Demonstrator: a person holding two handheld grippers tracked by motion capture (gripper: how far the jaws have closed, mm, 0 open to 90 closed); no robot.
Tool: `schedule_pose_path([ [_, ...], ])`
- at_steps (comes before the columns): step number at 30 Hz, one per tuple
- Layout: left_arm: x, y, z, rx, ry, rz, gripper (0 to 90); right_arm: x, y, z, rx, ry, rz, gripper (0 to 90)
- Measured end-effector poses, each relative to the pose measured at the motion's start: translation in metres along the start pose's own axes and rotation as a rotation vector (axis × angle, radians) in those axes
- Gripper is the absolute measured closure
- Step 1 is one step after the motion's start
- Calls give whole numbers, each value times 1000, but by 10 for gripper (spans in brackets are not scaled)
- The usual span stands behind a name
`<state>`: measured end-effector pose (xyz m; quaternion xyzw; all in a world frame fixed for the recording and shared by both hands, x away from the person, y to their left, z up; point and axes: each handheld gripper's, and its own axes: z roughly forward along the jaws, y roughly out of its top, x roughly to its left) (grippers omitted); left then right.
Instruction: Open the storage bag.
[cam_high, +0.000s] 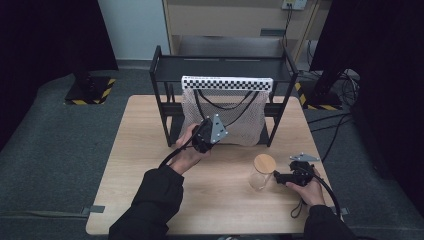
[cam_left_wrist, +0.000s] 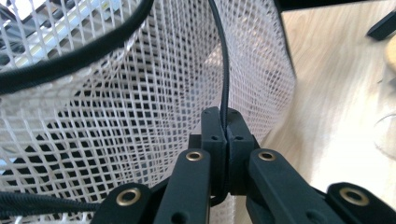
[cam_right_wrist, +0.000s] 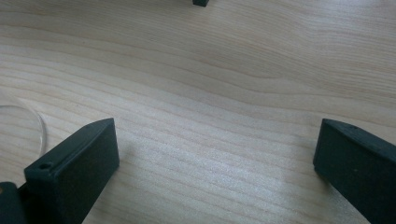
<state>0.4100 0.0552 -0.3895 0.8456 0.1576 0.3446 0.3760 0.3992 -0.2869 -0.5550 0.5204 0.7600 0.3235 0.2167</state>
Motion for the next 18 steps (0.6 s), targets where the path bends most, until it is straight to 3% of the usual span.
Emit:
schedule_pose_path([
  [8, -3, 13, -21, -90, -21, -25, 887, 0, 0, 0, 0, 0, 0, 4],
  [18, -3, 23, -25, -127, -29, -42, 887, 0, 0, 0, 0, 0, 0, 4],
])
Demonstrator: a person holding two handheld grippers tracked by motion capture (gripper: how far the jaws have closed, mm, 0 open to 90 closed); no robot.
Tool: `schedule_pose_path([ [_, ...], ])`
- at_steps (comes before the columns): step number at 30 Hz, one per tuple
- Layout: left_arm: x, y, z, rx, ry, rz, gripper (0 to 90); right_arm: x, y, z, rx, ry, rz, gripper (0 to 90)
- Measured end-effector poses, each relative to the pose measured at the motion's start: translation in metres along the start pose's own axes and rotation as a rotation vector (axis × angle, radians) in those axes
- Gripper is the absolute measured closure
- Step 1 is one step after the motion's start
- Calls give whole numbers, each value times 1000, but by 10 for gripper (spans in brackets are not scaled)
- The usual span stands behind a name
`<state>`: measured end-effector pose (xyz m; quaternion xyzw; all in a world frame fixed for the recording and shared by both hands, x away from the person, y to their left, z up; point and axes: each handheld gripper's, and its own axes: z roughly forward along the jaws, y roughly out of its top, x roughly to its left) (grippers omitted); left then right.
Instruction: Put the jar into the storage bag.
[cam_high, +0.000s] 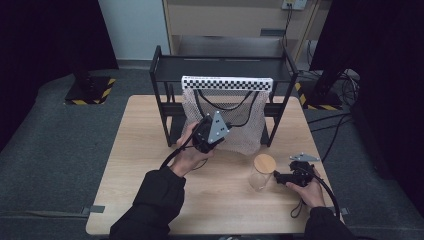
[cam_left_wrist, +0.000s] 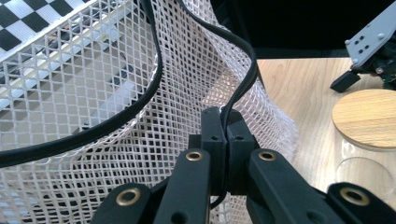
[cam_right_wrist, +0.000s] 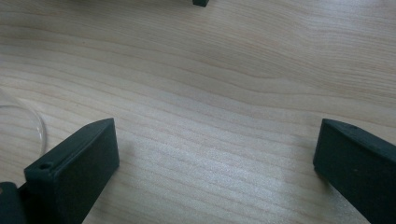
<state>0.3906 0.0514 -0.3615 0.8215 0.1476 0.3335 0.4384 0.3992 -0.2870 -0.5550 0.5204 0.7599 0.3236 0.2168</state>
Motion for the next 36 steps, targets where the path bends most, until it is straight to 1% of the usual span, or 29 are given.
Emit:
schedule_pose_path([
  [4, -1, -2, -4, -15, -6, -16, 885, 0, 0, 0, 0, 0, 0, 4],
  [9, -1, -3, -4, -21, -8, -20, 883, -1, 1, 0, 4, 5, -5, 5],
  [10, 0, -4, -2, -19, -7, -23, 882, -1, 2, 0, 15, 10, -17, 5],
  [11, 0, -4, -2, -19, -7, -23, 881, -1, 3, 0, 31, 14, -16, 6],
  [12, 0, -5, -2, -17, -8, -27, 881, -2, 5, -1, 50, 19, -27, 6],
  [15, 2, -6, -1, -15, -7, -36, 876, -3, 6, -5, 86, 29, -63, 10],
  [16, 2, -6, -1, -15, -7, -36, 876, -3, 6, -5, 86, 29, -63, 10],
  [18, 2, -7, 0, -9, -3, -34, 876, -4, 7, -9, 94, 46, -86, 23],
  [19, 2, -7, 1, -9, -3, -33, 877, -4, 9, -11, 90, 55, -84, 27],
  [20, 2, -7, 1, -9, -3, -33, 877, -4, 9, -11, 90, 55, -84, 27],
  [21, 1, -8, 2, -7, -2, -30, 877, -4, 10, -14, 78, 67, -85, 29],
  [22, 1, -9, 3, -3, 3, -27, 878, -3, 14, -20, 54, 85, -89, 35],
  [23, 1, -9, 3, -3, 3, -27, 878, -3, 14, -20, 54, 85, -89, 35],
  [24, 1, -10, 4, 0, 1, -28, 878, -2, 18, -27, 27, 100, -99, 37],
  [26, 0, -10, 3, -1, 0, -29, 876, -2, 22, -33, 4, 113, -116, 39],
  [27, 0, -10, 3, -1, 2, -29, 876, -2, 22, -33, 4, 113, -116, 39],
  [28, 0, -10, 3, -2, 3, -28, 874, -2, 24, -37, -4, 119, -117, 42],
  [29, 0, -10, 3, -3, 1, -30, 870, -2, 26, -42, -14, 137, -120, 42],
  [30, 0, -10, 3, -2, 1, -31, 870, -2, 26, -42, -14, 137, -120, 42],
  [31, 0, -11, 3, 1, 1, -29, 868, -3, 27, -48, -17, 156, -130, 42],
  [33, 0, -11, 3, 2, 2, -27, 868, -4, 28, -51, -17, 166, -138, 42],
  [34, 0, -11, 3, 2, 2, -28, 868, -4, 30, -55, -21, 186, -144, 42],
  [36, 0, -12, 4, 1, 2, -31, 868, -5, 30, -57, -25, 194, -150, 46],
])
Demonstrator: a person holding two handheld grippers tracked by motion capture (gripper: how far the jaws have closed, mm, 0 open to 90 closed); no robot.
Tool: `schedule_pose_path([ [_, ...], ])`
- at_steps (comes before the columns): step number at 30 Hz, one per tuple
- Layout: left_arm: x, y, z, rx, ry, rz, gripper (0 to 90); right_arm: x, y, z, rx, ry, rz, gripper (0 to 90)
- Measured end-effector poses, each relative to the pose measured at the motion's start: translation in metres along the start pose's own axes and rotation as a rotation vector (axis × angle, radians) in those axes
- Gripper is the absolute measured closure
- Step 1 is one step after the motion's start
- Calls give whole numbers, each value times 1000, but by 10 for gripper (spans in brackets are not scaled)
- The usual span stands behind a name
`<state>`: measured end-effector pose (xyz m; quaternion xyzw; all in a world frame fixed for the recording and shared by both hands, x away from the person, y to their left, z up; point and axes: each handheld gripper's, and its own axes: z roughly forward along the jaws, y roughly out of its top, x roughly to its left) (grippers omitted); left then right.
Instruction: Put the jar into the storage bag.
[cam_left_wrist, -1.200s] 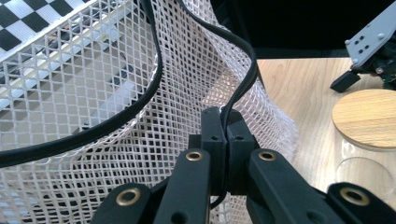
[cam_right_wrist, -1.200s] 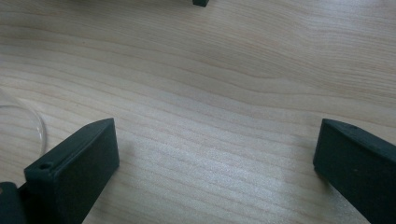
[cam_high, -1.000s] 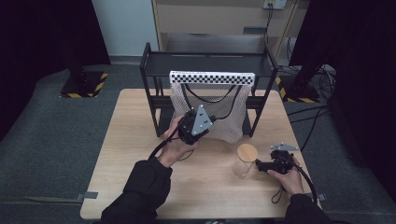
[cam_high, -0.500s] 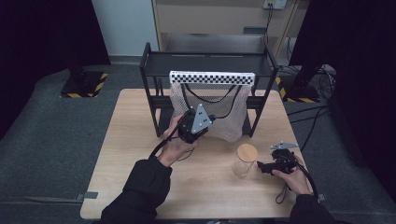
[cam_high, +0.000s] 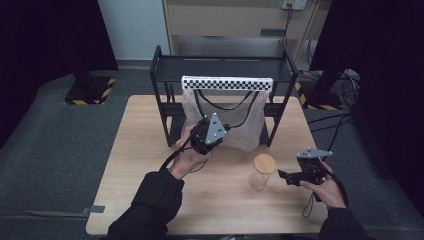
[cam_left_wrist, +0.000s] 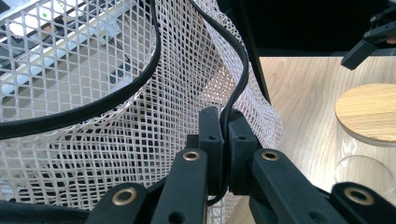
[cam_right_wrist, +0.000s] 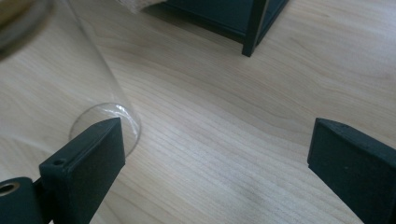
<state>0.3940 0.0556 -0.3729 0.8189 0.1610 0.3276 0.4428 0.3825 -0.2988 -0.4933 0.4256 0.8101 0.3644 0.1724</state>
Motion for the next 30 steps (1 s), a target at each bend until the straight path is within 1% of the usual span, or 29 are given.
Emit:
schedule_pose_path([
  [1, 0, 0, 0, 0, 1, 1, 868, 1, 1, -2, 1, 14, -5, 46],
  [2, -1, 0, 1, 0, 2, 3, 869, 2, 2, -4, 0, 30, -26, 48],
  [3, -1, 0, 1, 1, 2, 6, 869, 2, 2, -4, 0, 30, -26, 48],
  [4, -2, -1, 2, 4, 2, 8, 869, 5, 3, -6, 11, 57, -45, 49],
  [8, -2, -1, 2, 6, 4, 7, 867, 11, 5, -9, 23, 94, -94, 53],
  [9, -2, -1, 2, 6, 4, 7, 867, 11, 5, -9, 23, 94, -94, 53],
  [10, -2, -1, 2, 6, 5, 8, 867, 13, 5, -10, 25, 108, -104, 54],
  [11, -2, -1, 2, 6, 6, 9, 867, 16, 6, -11, 29, 135, -120, 55],
  [12, -2, -1, 2, 6, 6, 9, 867, 16, 6, -11, 29, 135, -120, 55],
  [13, -2, -1, 2, 5, 5, 8, 868, 19, 6, -12, 30, 156, -141, 56],
  [15, -3, -1, 2, 6, 6, 9, 868, 21, 6, -12, 31, 165, -149, 56],
  [16, -3, -1, 2, 6, 7, 9, 867, 23, 7, -12, 33, 178, -169, 56],
  [21, -3, -1, 3, 9, 8, 9, 863, 28, 9, -12, 27, 198, -179, 57],
  [22, -3, -1, 3, 10, 9, 10, 863, 29, 9, -12, 26, 206, -188, 57],
  [27, -4, -1, 4, 11, 9, 9, 863, 33, 10, -10, 27, 221, -201, 57],
  [28, -4, -1, 4, 11, 9, 9, 863, 35, 11, -10, 21, 236, -203, 57],
  [30, -4, -1, 4, 11, 9, 9, 863, 37, 12, -9, 17, 248, -206, 57],
])
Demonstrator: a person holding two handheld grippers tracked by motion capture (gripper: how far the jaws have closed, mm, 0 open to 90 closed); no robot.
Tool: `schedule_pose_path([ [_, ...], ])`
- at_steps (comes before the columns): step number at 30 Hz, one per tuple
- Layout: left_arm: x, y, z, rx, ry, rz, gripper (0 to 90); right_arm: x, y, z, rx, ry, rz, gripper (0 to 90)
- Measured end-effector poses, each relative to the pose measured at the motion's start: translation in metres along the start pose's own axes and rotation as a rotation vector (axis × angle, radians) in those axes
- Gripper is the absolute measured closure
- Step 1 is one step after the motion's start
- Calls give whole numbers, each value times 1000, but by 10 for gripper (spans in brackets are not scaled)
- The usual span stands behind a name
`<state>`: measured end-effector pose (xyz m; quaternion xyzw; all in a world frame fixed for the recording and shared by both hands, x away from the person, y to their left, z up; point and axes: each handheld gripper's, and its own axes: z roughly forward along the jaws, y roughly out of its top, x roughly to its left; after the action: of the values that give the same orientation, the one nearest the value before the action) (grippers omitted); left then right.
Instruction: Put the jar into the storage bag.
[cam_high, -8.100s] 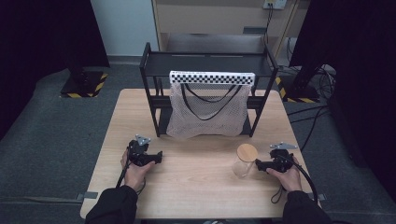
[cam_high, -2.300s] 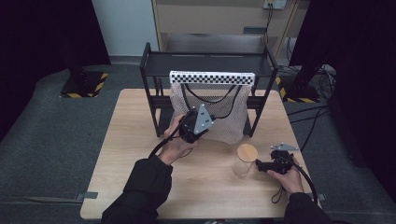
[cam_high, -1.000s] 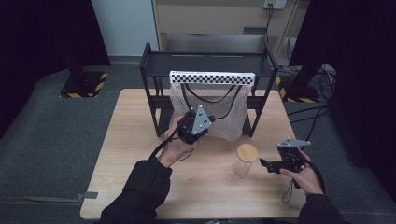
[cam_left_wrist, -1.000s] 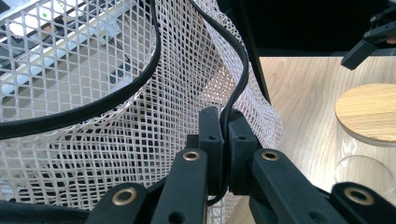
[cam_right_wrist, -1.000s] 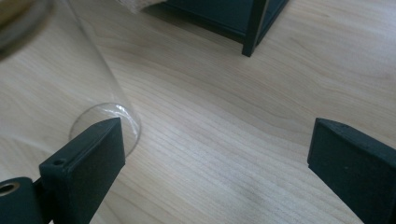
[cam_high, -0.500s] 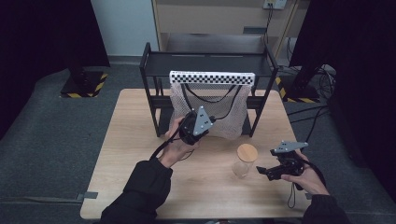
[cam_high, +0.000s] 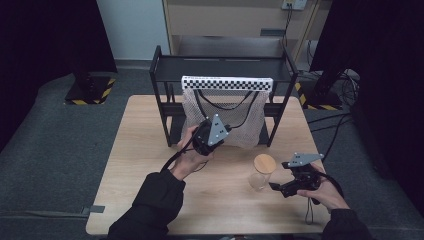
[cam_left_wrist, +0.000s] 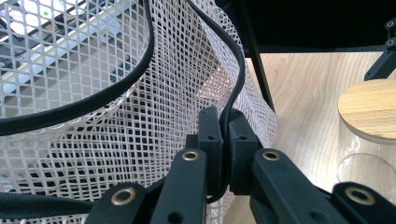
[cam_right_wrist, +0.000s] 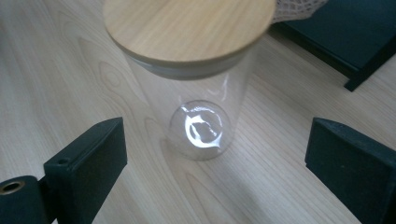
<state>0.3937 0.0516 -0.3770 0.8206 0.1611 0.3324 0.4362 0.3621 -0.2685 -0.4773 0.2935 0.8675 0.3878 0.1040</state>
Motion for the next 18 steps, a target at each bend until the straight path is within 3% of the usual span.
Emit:
schedule_pose_path([
  [18, 0, 0, 1, -2, -1, -1, 859, 13, 5, 20, -10, 39, -28, 63],
])
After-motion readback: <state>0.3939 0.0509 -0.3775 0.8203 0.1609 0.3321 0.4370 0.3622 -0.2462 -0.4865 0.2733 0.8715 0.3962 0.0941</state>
